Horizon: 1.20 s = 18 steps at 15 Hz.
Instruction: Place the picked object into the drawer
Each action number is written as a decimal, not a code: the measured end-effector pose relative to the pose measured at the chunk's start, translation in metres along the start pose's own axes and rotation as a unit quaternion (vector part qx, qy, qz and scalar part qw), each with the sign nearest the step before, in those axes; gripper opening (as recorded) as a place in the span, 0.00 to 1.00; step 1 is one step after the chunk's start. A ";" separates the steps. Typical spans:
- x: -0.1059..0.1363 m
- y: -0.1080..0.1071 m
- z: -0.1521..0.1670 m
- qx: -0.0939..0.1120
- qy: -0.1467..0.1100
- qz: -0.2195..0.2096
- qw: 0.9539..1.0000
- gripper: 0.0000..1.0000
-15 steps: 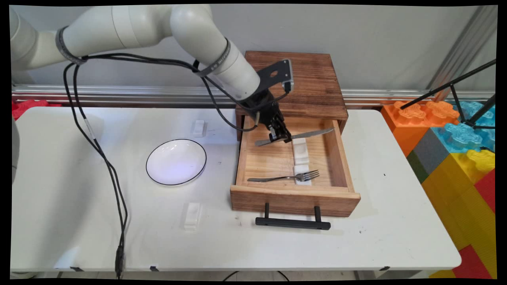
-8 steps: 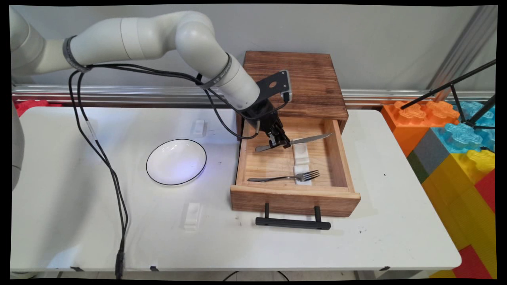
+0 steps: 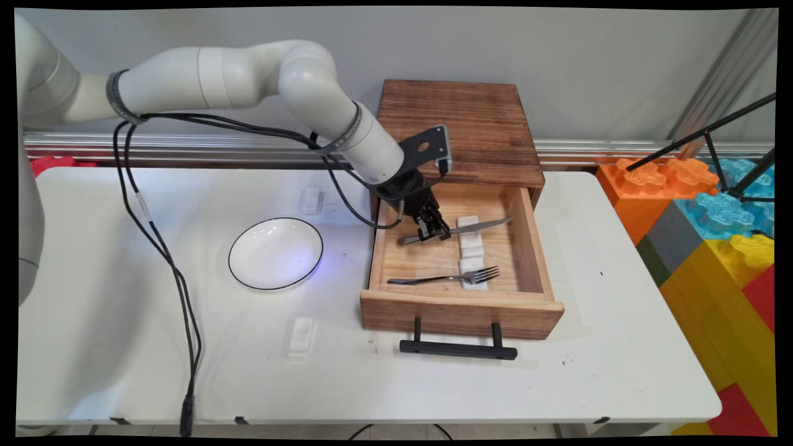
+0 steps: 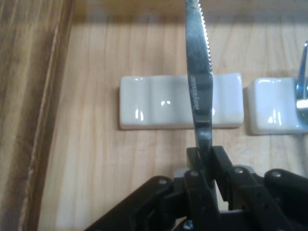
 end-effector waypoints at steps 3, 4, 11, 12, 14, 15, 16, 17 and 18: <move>-0.005 -0.001 0.007 0.000 -0.001 0.000 1.000 0.00; -0.007 -0.001 0.009 -0.002 -0.001 0.001 1.000 0.00; -0.014 0.001 0.017 -0.013 -0.002 0.006 1.000 0.00; -0.014 0.001 0.017 -0.014 -0.002 0.007 1.000 0.00; -0.015 0.001 0.018 -0.016 -0.001 0.009 1.000 1.00; -0.015 0.000 0.018 -0.017 -0.001 0.011 1.000 1.00; -0.015 0.000 0.018 -0.017 -0.001 0.012 1.000 1.00; -0.015 0.000 0.018 -0.017 -0.001 0.013 1.000 1.00; -0.014 0.000 0.018 -0.017 -0.001 0.014 1.000 1.00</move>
